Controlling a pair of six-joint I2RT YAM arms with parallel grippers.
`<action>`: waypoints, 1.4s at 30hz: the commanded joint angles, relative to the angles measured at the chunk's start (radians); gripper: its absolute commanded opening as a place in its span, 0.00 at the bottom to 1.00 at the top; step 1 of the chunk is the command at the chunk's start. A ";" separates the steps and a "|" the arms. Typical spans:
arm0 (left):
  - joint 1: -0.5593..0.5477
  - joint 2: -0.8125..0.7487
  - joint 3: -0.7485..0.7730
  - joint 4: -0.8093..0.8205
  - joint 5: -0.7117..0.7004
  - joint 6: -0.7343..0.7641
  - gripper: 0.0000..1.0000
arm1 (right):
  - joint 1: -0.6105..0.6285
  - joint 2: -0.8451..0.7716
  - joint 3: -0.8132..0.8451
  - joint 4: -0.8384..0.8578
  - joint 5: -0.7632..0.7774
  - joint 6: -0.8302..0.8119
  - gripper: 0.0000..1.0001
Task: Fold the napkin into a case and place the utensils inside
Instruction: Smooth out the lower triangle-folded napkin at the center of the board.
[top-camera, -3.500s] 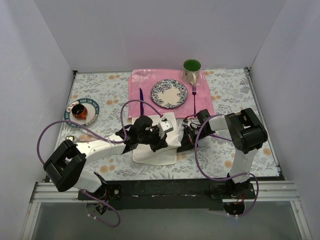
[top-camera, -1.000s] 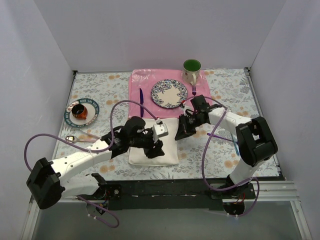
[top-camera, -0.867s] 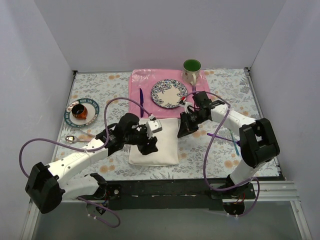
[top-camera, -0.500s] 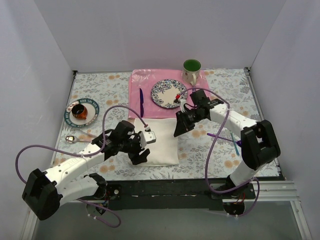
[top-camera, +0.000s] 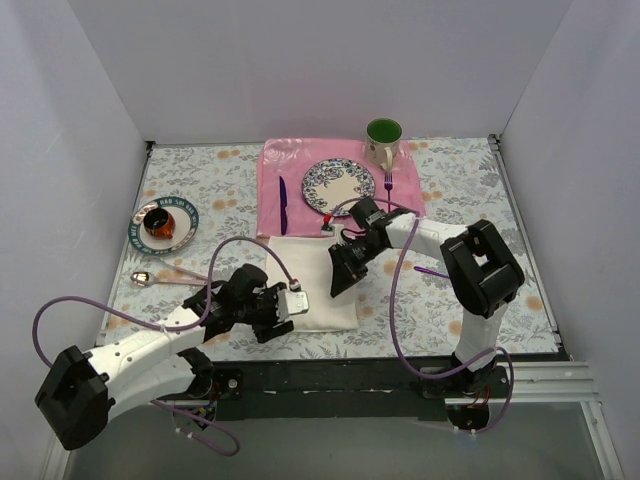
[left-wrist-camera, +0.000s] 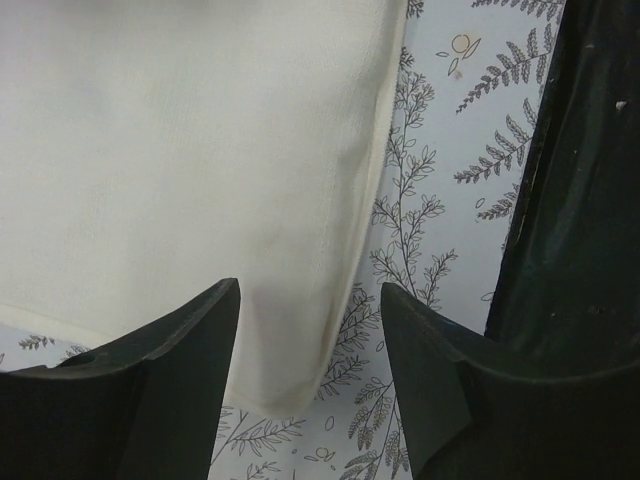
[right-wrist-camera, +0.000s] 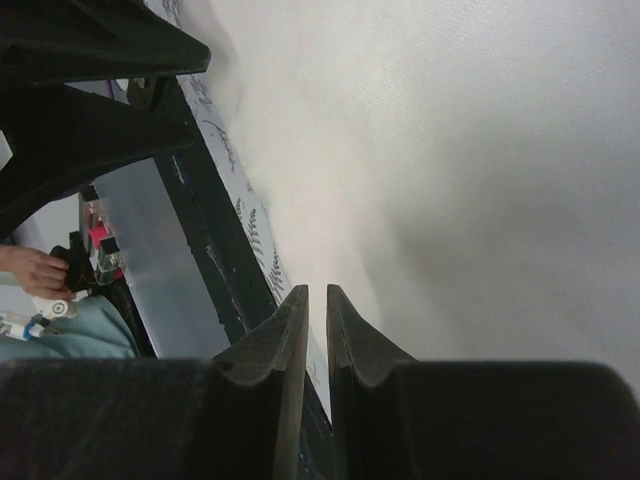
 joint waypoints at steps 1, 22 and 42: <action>-0.097 -0.038 -0.042 0.118 -0.080 0.039 0.60 | 0.010 0.057 0.008 0.018 -0.044 0.014 0.20; -0.299 0.100 -0.131 0.291 -0.256 0.020 0.35 | 0.008 0.115 -0.014 -0.007 -0.026 -0.045 0.20; -0.293 0.100 0.053 0.139 -0.151 -0.144 0.00 | 0.010 0.103 -0.014 -0.057 -0.015 -0.129 0.20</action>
